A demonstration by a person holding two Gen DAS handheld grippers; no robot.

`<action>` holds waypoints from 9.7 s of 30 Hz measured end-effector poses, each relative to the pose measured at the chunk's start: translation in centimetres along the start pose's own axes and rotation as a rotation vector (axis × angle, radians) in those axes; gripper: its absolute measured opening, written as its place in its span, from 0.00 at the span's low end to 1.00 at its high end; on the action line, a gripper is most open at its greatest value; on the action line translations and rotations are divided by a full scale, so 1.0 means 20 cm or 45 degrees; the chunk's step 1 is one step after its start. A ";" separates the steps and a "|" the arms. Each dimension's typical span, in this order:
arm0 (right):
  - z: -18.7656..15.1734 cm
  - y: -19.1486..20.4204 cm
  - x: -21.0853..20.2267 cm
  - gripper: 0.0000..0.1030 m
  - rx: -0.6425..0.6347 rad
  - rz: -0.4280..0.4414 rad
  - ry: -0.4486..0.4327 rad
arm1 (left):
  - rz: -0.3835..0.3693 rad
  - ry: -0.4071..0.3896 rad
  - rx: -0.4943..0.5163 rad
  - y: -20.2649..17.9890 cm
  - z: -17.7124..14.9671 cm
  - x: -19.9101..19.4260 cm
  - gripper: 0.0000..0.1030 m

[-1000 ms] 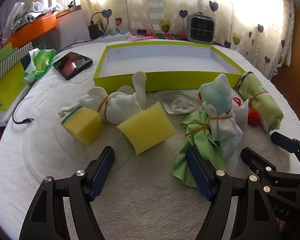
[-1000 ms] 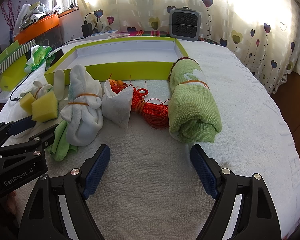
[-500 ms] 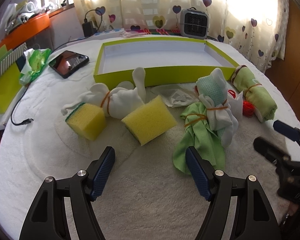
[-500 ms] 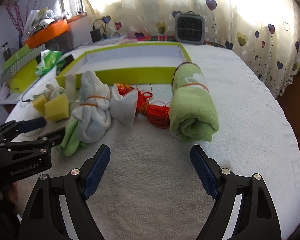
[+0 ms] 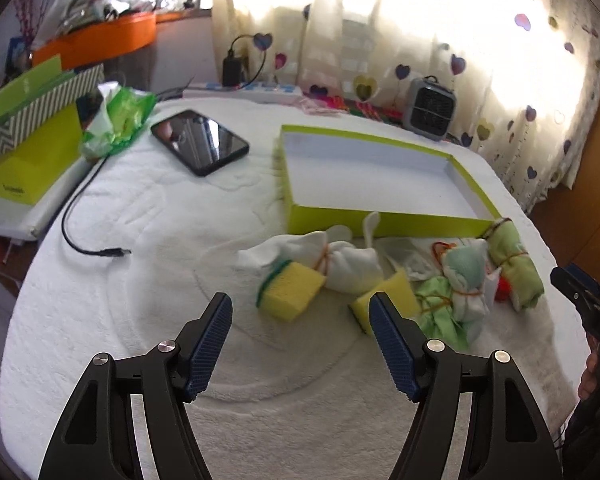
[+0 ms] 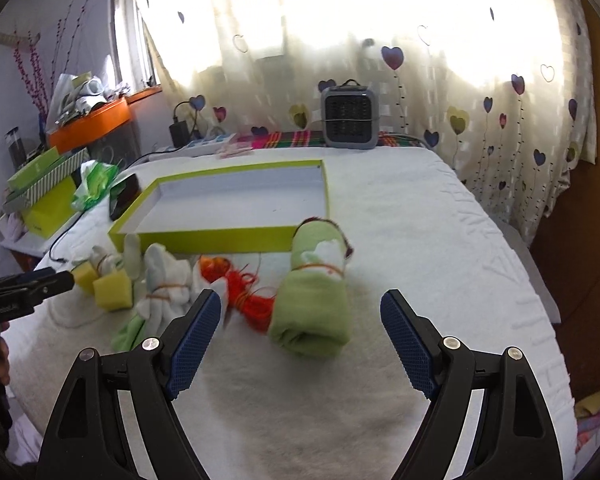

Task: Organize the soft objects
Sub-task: 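Grasp the yellow sponge with the left gripper while the right gripper grasps the rolled green towel, then carry the sponge into the lime-green box and open the left gripper while the right lowers the towel roll in, then withdraw both open grippers from the box toward the remaining bundles, then grasp the white sock bundle tied with orange band with the right gripper, then grasp the light green cloth bundle with the left gripper while the right holds the white bundle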

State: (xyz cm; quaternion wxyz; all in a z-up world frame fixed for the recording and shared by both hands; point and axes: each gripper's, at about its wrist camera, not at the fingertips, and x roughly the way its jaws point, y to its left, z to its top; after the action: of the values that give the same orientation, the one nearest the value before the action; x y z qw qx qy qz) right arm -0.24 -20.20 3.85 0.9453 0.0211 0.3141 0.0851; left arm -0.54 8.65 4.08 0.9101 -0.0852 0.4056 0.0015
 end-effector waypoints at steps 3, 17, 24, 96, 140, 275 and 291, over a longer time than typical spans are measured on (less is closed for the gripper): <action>0.04 -0.04 0.05 0.80 0.021 -0.011 0.038 | 0.011 0.041 -0.010 0.02 0.01 0.06 0.69; 0.06 -0.10 0.27 0.63 0.066 0.036 0.191 | 0.027 0.079 -0.008 0.05 0.05 0.18 0.45; 0.06 -0.10 0.31 0.45 0.090 0.105 0.233 | 0.012 0.089 -0.005 0.03 0.05 0.21 0.36; 0.51 0.03 0.77 0.29 -0.020 0.147 0.309 | -0.074 0.125 0.110 -0.14 0.76 0.66 0.33; 0.50 0.03 0.72 0.56 -0.056 0.111 0.104 | -0.044 0.071 0.082 -0.15 0.75 0.68 0.56; -0.02 0.25 0.07 0.30 0.030 0.401 0.071 | -0.187 0.028 0.109 0.00 0.09 0.03 0.56; -0.04 0.17 0.02 0.30 0.060 0.357 0.050 | -0.278 0.175 0.345 -0.50 -0.04 0.15 0.56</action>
State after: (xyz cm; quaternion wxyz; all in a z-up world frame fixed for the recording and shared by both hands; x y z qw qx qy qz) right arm -0.88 -16.83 3.20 0.9171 0.0855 0.3283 0.2095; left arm 1.47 -1.50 2.86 0.8781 -0.0051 0.4518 -0.1577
